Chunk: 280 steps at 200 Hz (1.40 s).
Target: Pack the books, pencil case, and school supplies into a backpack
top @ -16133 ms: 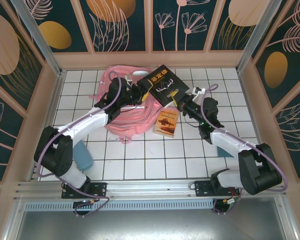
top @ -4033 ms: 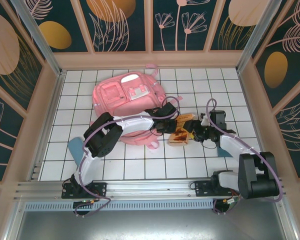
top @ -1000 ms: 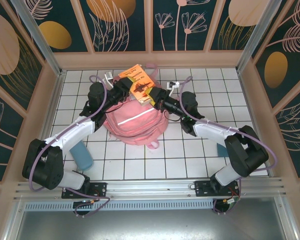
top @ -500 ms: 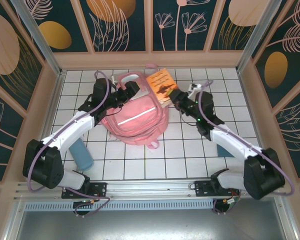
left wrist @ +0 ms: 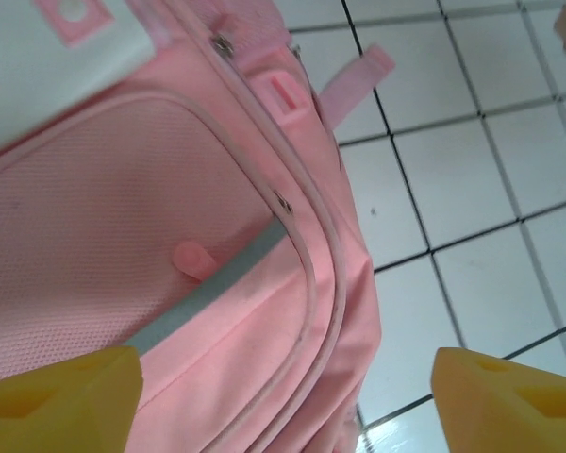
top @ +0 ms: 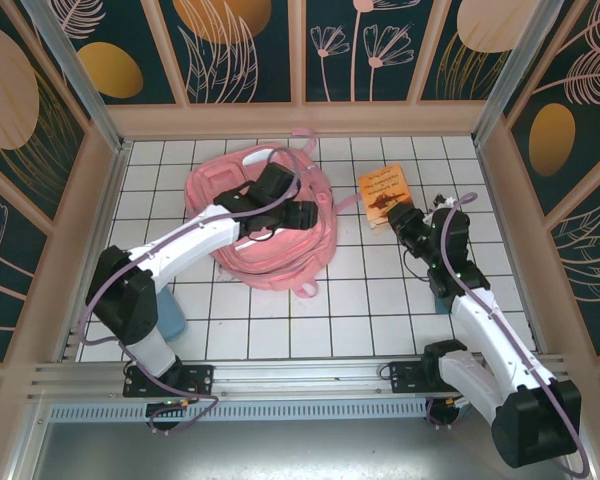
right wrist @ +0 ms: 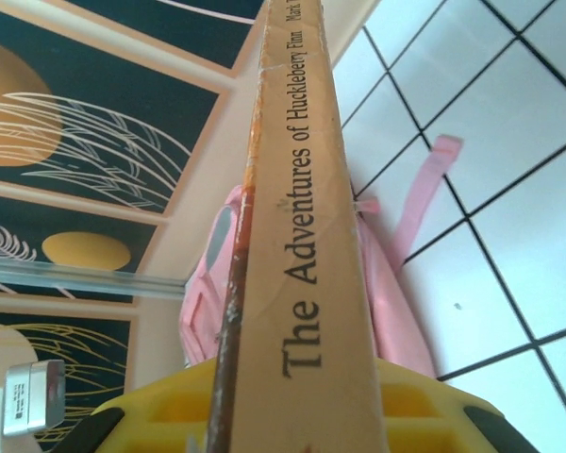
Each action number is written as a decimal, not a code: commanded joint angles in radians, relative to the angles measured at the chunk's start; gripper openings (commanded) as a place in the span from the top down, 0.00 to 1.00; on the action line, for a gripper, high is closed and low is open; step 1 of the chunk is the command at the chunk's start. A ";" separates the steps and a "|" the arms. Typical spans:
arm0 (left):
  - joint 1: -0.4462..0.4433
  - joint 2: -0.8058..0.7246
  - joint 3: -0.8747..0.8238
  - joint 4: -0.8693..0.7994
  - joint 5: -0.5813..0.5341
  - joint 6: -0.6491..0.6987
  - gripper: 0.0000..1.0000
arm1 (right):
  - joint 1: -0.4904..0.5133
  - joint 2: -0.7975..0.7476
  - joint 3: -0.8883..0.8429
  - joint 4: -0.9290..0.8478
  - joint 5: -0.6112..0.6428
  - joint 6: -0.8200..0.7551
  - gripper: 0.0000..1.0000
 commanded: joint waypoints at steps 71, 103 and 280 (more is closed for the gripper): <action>-0.065 0.241 0.146 -0.298 -0.157 0.226 0.35 | -0.011 -0.005 -0.019 0.047 -0.012 0.000 0.82; -0.082 0.284 0.186 -0.319 -0.202 0.255 0.42 | -0.009 -0.005 -0.015 0.045 -0.021 -0.003 0.82; -0.102 0.069 0.272 -0.201 -0.690 0.269 1.00 | -0.002 0.007 0.009 -0.009 -0.076 -0.071 0.81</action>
